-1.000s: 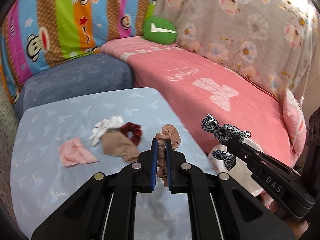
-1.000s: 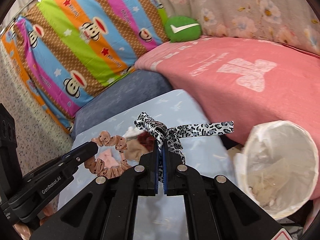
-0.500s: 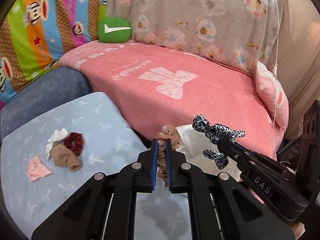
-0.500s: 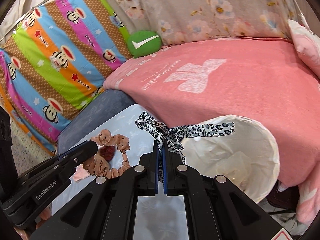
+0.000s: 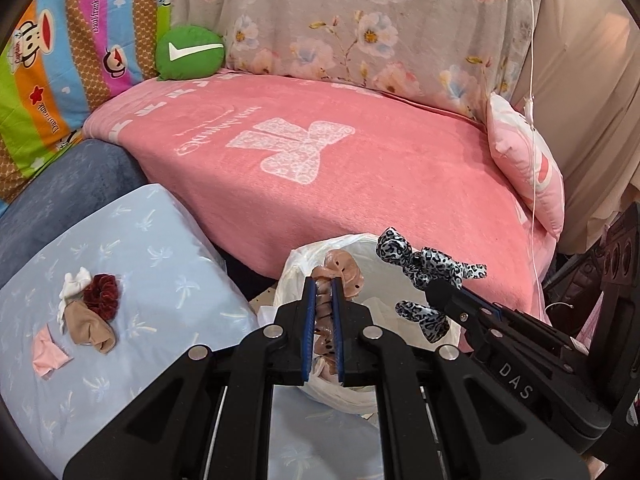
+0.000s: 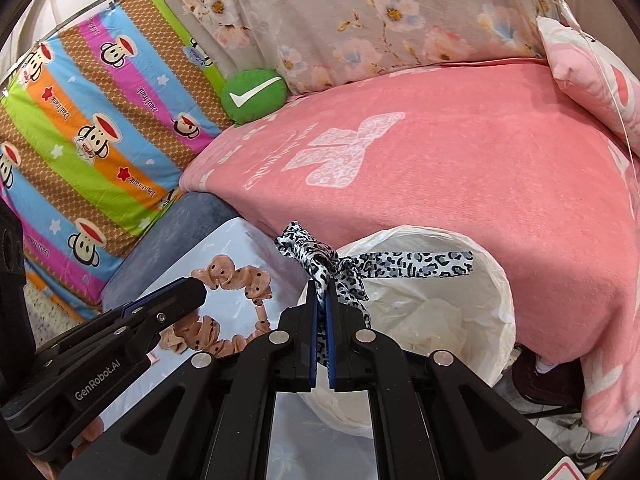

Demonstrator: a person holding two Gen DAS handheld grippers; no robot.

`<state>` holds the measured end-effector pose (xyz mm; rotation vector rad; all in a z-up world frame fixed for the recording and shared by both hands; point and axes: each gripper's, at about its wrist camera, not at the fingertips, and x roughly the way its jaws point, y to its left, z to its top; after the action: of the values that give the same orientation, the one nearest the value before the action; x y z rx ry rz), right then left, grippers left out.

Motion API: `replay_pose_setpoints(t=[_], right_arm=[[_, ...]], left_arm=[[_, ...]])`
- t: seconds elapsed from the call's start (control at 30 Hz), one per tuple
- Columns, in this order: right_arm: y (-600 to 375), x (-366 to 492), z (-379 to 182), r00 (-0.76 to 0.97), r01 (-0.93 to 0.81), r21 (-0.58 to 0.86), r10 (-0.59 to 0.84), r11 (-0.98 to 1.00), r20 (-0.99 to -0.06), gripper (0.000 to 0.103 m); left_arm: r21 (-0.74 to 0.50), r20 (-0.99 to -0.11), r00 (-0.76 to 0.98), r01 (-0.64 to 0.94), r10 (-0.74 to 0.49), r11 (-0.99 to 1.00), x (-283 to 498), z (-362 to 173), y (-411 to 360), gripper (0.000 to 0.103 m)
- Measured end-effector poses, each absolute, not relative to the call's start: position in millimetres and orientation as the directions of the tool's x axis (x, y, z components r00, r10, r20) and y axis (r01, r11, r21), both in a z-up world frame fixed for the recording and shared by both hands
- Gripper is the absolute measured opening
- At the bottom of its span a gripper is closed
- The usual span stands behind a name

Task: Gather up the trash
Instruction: 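Carry the brown scrunchie with the left and leopard ribbon with the right into the bin, open both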

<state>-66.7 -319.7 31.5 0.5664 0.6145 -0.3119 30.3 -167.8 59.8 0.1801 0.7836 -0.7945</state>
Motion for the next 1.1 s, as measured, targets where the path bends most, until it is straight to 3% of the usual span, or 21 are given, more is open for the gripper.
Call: replay_pose_setpoints(t=[0.4,0.43,0.5,0.57,0.6,1.1], right_arm=[[-330,-73,23,0.76,0.474,0.4,-0.135,0.785,-0.635,0.01],[-332,-74,23,0.76,0.477,0.401,-0.138,0.783,-0.635,0.01],[-333,-76,24,0.759,0.483,0.399,-0.145,0.779,-0.635,0.014],[-335,-77,25,0.758,0.49,0.398,-0.155,0.776,-0.633,0.022],[-336,-78,25,0.759,0.491,0.398,-0.156,0.775,-0.633,0.024],[-320,-70,21,0.747,0.464,0.372,-0.129,0.804,-0.652,0.027]], left_arm=[[-0.15,-0.702,0.414,0.709,-0.579,0.689,29,55,-186,0.012],[-0.147,-0.704,0.416,0.707,-0.575,0.691,29,55,-187,0.015],[-0.146,-0.706,0.42,0.702,-0.57,0.697,29,54,-188,0.039],[-0.142,-0.696,0.438,0.693,-0.569,0.707,29,55,-187,0.056],[-0.136,-0.69,0.449,0.69,-0.568,0.711,28,56,-187,0.059],[-0.138,-0.697,0.476,0.645,-0.536,0.752,36,52,-169,0.06]])
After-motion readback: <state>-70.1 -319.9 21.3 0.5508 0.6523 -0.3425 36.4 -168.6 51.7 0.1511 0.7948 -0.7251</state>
